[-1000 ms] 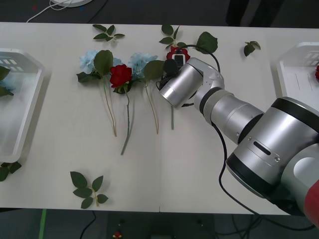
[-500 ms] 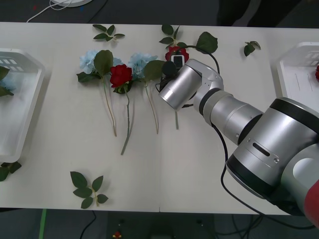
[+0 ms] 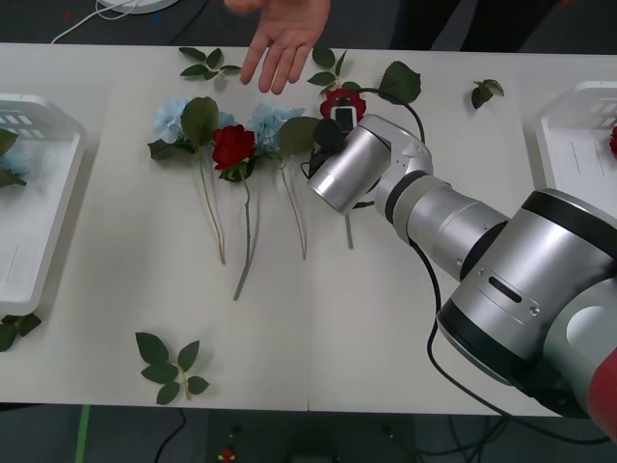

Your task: Place the red flowers into the right box and the blue flowers into the left box. If a person shows an open palm, hand one flower to the person first, then continue sorting.

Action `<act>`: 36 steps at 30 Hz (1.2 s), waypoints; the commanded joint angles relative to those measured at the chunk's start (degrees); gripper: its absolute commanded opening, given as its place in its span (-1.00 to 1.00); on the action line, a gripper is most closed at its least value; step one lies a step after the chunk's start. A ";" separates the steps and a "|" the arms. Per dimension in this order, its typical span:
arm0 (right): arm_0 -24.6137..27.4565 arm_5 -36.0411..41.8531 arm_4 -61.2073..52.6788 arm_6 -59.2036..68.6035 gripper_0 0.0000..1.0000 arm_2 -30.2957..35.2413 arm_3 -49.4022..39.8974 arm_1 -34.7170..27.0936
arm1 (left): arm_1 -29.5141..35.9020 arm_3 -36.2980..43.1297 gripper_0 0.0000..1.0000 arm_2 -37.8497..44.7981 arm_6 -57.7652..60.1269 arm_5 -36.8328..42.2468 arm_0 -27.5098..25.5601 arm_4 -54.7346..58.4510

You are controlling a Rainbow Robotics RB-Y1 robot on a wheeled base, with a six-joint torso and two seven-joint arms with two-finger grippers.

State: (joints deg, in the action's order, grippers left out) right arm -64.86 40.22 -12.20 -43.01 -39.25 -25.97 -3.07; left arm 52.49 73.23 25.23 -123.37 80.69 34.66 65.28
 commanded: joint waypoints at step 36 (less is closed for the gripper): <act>23.46 -29.58 2.71 -2.17 -1.00 10.51 -57.26 -34.55 | 3.15 1.92 1.00 -2.91 0.15 -1.15 2.08 1.95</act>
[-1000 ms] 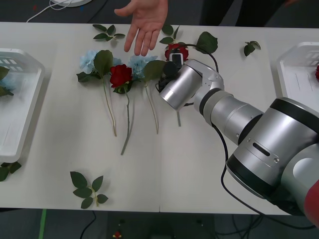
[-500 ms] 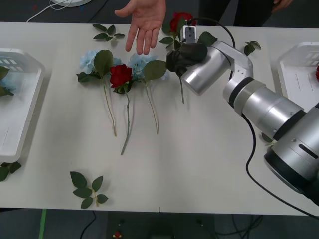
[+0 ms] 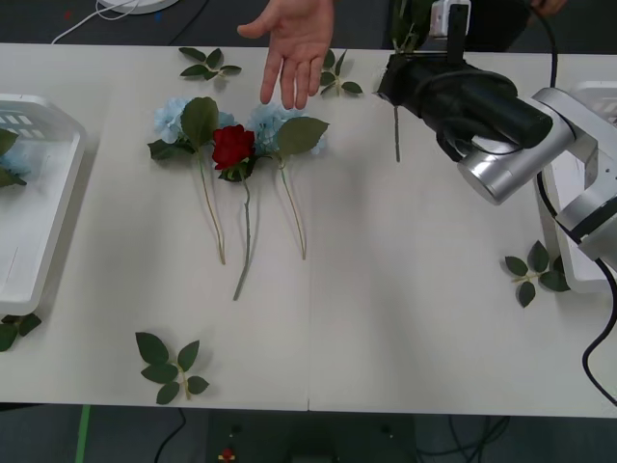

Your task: Place the red flowers into the right box and the blue flowers into the left box. If a person shows an open palm, hand one flower to the person first, then continue sorting.

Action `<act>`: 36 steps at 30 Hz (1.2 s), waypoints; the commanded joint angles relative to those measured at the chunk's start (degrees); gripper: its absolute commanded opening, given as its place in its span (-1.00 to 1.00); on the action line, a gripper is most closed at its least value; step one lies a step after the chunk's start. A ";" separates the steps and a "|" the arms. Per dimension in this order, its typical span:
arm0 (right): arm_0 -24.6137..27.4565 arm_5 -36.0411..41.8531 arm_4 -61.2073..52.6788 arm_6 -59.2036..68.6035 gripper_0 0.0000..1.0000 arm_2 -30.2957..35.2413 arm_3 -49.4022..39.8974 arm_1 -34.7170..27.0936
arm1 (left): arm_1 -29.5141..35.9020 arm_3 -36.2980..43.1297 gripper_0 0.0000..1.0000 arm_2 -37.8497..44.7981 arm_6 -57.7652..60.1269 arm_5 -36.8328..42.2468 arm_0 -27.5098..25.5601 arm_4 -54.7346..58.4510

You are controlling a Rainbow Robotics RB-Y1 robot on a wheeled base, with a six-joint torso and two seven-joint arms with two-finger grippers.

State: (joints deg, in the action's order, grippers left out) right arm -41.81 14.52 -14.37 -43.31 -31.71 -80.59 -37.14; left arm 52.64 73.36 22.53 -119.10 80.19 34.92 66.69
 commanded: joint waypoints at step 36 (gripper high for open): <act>-4.16 -5.29 26.32 -0.98 1.00 7.89 -2.20 11.92 | 3.00 1.78 1.00 -0.20 -4.12 -0.65 1.82 0.54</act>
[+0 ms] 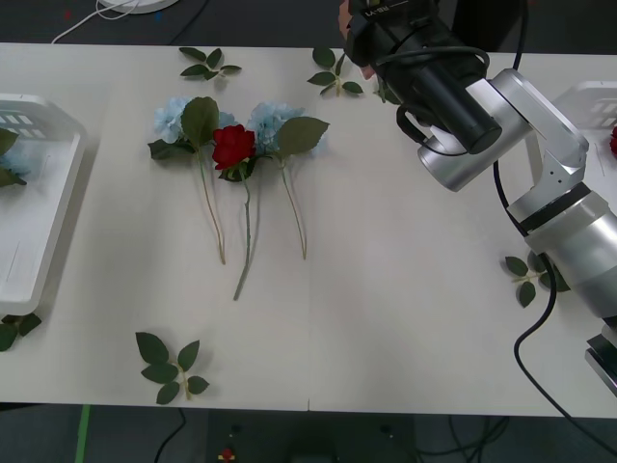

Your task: Place the red flowers into the right box and the blue flowers into the left box. If a person shows an open palm, hand one flower to the person first, then continue sorting.

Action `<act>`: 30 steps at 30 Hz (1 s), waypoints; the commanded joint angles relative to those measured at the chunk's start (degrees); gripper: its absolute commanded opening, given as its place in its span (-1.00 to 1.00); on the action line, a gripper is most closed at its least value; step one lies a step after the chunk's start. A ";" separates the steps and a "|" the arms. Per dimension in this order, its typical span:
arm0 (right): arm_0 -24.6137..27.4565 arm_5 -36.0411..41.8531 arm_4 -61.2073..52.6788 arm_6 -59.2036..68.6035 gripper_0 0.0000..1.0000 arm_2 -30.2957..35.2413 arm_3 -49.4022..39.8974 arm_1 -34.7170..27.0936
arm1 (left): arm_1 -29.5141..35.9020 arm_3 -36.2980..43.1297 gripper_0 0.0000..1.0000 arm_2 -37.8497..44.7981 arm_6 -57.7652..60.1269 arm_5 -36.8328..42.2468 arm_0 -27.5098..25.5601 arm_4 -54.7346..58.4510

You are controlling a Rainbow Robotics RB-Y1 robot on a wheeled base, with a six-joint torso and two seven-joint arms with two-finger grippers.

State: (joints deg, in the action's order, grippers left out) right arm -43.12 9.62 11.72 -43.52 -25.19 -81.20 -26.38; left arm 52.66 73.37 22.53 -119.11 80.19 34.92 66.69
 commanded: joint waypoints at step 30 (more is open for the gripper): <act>7.17 2.60 -30.79 -2.09 1.00 -4.60 -22.42 -33.47 | 2.36 1.08 1.00 -10.31 3.98 1.38 2.52 7.22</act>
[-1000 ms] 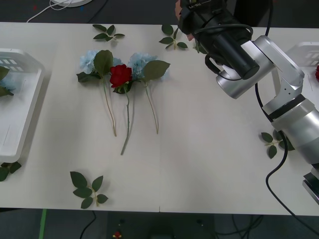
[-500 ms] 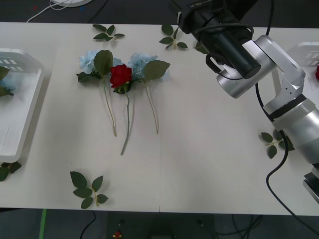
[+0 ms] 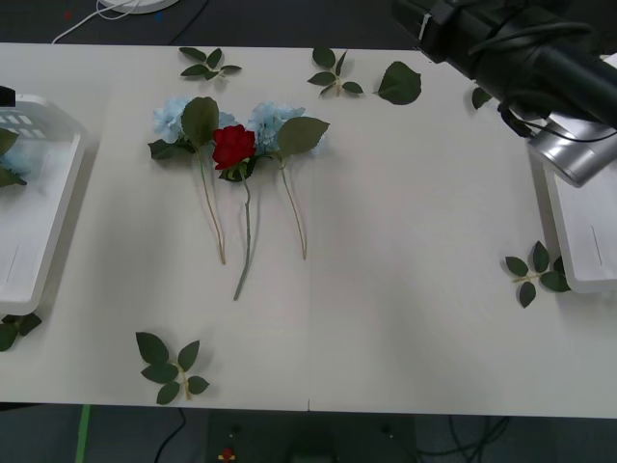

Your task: Place the red flowers into the right box and the blue flowers into the left box. If a person shows an open palm, hand one flower to the person first, then continue sorting.

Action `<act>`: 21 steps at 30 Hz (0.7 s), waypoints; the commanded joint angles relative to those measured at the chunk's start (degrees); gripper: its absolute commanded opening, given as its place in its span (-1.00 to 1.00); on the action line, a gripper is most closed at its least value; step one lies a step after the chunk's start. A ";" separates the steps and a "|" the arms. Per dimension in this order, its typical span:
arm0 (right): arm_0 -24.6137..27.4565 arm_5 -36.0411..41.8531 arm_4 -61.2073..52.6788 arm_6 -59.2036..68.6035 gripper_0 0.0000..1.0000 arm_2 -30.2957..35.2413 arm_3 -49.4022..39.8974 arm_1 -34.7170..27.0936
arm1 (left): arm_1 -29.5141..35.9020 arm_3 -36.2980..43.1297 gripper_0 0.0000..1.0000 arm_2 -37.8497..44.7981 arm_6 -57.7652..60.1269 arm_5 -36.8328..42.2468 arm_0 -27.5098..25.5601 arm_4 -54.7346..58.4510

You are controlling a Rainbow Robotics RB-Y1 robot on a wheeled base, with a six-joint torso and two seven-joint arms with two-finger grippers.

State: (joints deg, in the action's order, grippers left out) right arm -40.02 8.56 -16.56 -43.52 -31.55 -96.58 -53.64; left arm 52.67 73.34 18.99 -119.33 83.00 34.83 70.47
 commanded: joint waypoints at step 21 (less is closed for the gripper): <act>27.71 35.04 -57.97 -52.89 1.00 37.35 -26.03 -12.63 | -0.37 1.36 1.00 -42.98 38.82 -15.68 13.07 0.99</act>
State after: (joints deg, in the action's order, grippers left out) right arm -16.30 43.47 -69.49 -92.47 1.52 -119.69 -62.12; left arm 52.63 73.44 -21.43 -88.58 68.83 42.48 73.95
